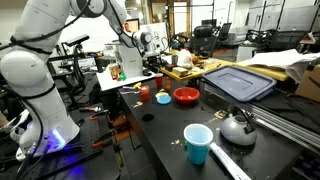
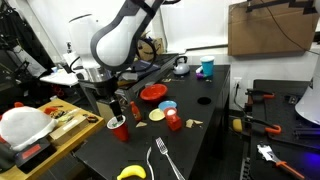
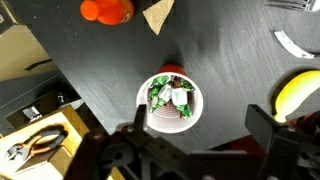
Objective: Move the red cup to the left
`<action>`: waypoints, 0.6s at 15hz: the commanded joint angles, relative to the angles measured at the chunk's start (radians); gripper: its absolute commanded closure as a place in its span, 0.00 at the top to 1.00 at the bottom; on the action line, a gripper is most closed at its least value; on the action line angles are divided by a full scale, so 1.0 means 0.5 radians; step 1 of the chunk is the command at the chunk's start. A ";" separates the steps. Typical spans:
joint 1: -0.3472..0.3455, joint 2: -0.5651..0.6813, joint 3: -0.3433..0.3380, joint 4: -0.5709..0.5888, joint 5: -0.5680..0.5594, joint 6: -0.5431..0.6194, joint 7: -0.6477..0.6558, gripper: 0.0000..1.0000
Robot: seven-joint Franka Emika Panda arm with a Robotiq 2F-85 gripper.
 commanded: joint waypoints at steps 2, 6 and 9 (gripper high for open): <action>-0.078 -0.266 0.057 -0.136 0.072 -0.128 -0.104 1.00; -0.124 -0.412 0.070 -0.148 0.130 -0.218 -0.161 1.00; -0.152 -0.500 0.047 -0.147 0.164 -0.295 -0.176 1.00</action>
